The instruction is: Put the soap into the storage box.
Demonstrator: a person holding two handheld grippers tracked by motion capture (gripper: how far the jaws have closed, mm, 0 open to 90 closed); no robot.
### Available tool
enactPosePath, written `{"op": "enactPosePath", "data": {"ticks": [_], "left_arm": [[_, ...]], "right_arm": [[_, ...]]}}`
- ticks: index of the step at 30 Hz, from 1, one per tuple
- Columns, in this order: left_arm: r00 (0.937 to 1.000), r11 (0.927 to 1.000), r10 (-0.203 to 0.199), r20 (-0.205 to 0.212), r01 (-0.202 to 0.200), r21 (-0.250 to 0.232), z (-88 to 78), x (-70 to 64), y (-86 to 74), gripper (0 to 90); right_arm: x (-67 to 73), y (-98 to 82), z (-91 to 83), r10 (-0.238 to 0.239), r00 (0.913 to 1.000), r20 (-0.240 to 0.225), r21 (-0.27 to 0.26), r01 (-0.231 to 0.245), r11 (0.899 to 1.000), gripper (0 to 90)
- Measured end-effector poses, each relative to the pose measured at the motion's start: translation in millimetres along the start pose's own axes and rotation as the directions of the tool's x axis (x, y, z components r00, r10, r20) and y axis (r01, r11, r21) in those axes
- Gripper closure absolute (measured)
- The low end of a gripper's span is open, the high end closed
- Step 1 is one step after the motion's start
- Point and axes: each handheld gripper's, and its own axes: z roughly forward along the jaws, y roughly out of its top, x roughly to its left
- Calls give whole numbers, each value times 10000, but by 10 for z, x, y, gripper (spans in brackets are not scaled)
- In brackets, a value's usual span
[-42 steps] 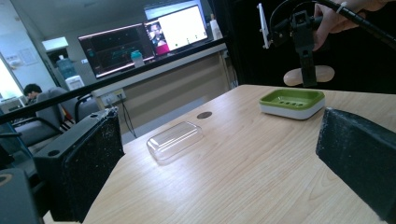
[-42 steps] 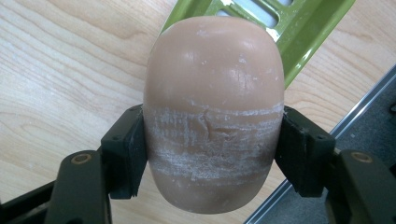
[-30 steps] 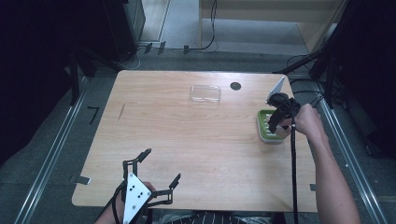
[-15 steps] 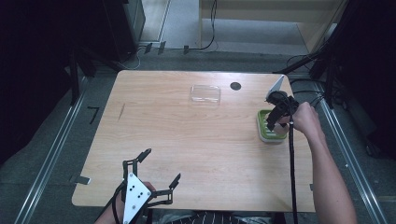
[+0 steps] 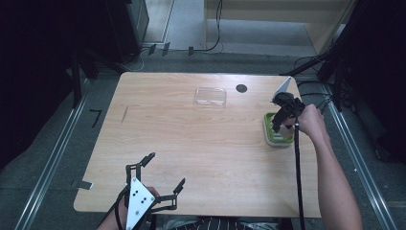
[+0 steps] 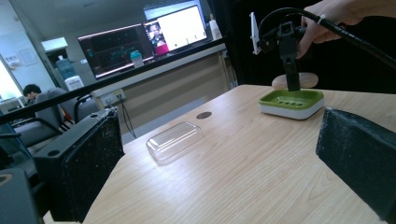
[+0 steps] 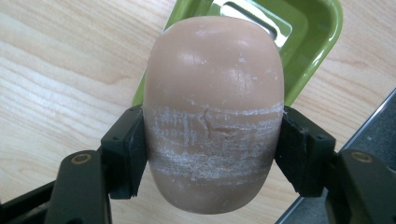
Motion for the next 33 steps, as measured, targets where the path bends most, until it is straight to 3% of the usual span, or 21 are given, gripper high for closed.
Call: {"op": "enactPosePath", "data": {"ticks": [23, 33], "left_arm": [[10000, 10000, 7, -4, -7, -2, -3, 1, 1, 11], [10000, 10000, 4, -3, -4, -38, -4, 4, 0, 12]], "right_arm": [[-116, 13, 123, 902, 9953, -351, -748, -926, 9929, 338], [-132, 31, 236, 1077, 9933, -418, -675, -1103, 9916, 338]]}}
